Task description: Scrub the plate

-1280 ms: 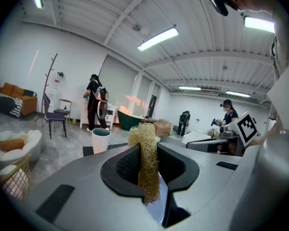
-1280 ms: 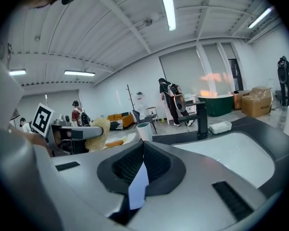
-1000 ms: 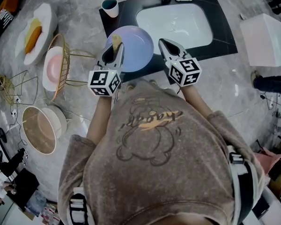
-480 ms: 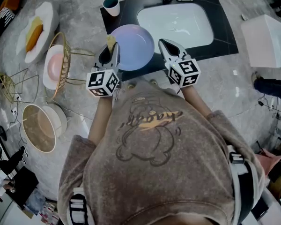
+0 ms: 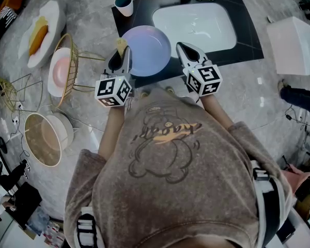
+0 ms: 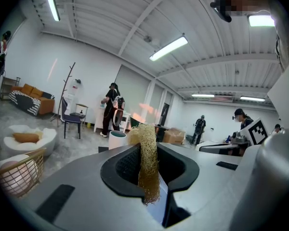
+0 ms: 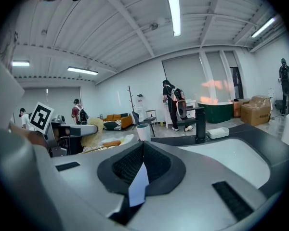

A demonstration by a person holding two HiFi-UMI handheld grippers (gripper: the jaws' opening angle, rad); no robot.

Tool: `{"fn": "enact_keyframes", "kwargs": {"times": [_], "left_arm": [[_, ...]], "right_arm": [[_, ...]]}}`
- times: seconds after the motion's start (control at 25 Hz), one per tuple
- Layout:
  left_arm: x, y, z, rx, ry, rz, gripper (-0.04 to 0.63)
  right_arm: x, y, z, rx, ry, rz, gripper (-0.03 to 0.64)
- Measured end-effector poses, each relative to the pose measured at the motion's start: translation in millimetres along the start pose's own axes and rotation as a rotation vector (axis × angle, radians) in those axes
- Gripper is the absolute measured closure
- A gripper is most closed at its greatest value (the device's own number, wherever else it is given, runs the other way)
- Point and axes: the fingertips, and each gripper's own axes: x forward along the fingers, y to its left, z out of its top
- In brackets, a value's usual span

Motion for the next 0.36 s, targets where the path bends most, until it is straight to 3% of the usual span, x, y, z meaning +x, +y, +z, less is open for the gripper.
{"fn": "enact_keyframes", "kwargs": {"times": [0.36], "left_arm": [[-3.7, 0.2, 4.8, 0.03, -0.007, 0.009, 0.514]], "right_arm": [[0.1, 3.4, 0.8, -0.019, 0.005, -0.006, 0.617]]}}
